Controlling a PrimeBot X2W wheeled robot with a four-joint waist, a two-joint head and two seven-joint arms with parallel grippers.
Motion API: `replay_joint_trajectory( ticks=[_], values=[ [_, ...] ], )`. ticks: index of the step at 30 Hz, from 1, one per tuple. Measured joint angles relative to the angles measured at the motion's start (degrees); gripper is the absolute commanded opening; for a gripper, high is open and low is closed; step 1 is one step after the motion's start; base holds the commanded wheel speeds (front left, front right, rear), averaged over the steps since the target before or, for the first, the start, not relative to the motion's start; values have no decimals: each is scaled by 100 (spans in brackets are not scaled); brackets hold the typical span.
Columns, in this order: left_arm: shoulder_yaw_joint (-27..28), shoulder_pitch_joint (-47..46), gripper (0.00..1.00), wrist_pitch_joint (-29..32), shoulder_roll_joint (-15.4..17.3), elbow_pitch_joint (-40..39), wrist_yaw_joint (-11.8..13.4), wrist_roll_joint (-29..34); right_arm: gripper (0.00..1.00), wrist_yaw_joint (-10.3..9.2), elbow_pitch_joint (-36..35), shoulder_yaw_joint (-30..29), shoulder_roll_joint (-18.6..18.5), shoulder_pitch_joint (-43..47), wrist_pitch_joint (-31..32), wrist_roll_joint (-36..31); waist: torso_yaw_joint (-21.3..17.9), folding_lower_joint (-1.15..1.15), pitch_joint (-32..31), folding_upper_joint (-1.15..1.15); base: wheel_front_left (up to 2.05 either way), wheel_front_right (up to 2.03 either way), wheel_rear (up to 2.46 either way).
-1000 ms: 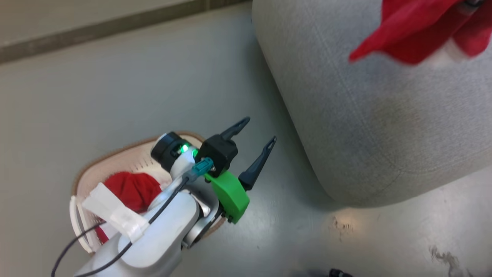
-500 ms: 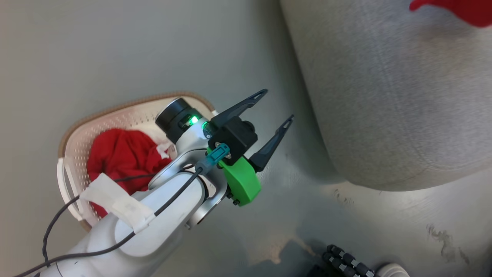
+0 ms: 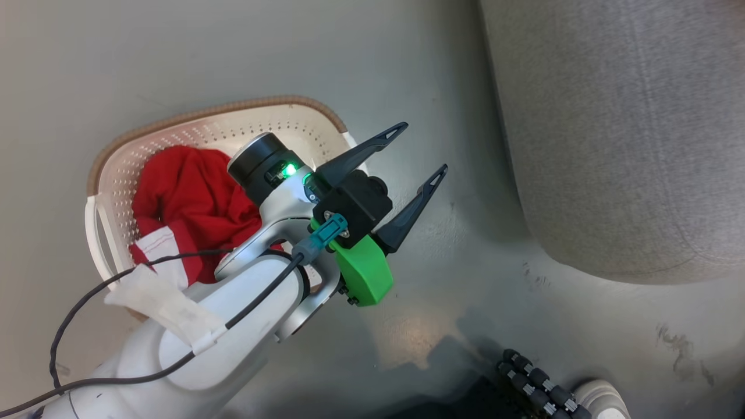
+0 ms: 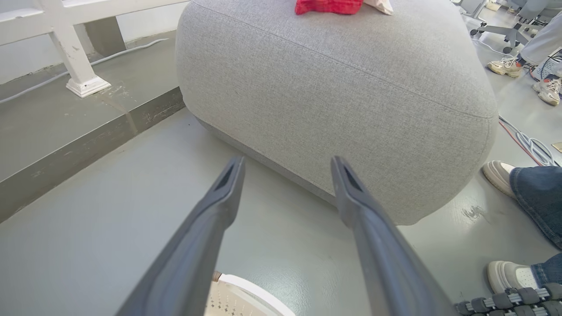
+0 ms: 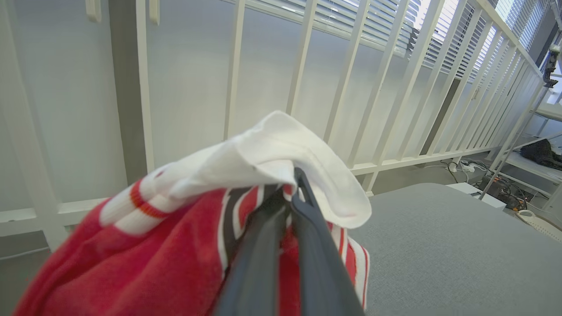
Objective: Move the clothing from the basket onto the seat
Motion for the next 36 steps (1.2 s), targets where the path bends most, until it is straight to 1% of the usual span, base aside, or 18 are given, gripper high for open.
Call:
replay_joint_trajectory(
  ticks=[3,8,11,17,22,23,25,26,27,29,31,36],
  values=[
    [9,-13,100,52,27,-104,4,1,0,1,207,66,185,-3,-1,12,24,0,104,0,0,0,0],
    [13,-19,100,94,132,-148,11,11,0,18,586,319,641,114,-78,13,31,0,257,0,0,0,0],
    [14,-19,100,101,159,-154,11,11,0,44,803,400,804,226,-110,14,22,0,299,0,0,0,0],
    [16,-19,100,151,179,-203,30,11,0,122,1090,486,872,241,-203,30,-10,0,333,0,0,0,0],
    [20,-19,100,153,194,-255,52,11,0,222,1300,563,998,240,-264,30,-45,0,343,0,0,0,0],
    [26,-19,100,170,200,-260,52,11,2,247,1332,601,999,240,-289,24,-54,0,343,0,0,0,0],
    [53,-19,100,192,224,-265,59,11,46,272,1374,657,1020,237,-330,8,-79,0,342,0,0,0,0],
    [74,-19,100,192,250,-268,59,11,78,288,1397,673,1053,237,-361,8,-98,0,340,0,0,0,0],
    [96,-19,100,192,287,-271,60,11,100,323,1418,693,1095,237,-364,7,-119,0,338,0,0,0,0],
    [119,-19,100,192,315,-270,63,11,100,325,1441,721,1135,237,-392,-2,-142,0,335,0,0,0,0],
    [158,-19,100,191,333,-270,105,10,100,380,1473,780,1192,238,-425,-29,-189,0,326,0,0,0,0],
    [203,-17,100,152,360,-244,111,2,100,442,1545,898,1324,293,-531,-109,-317,0,272,0,0,0,0]
  ],
)
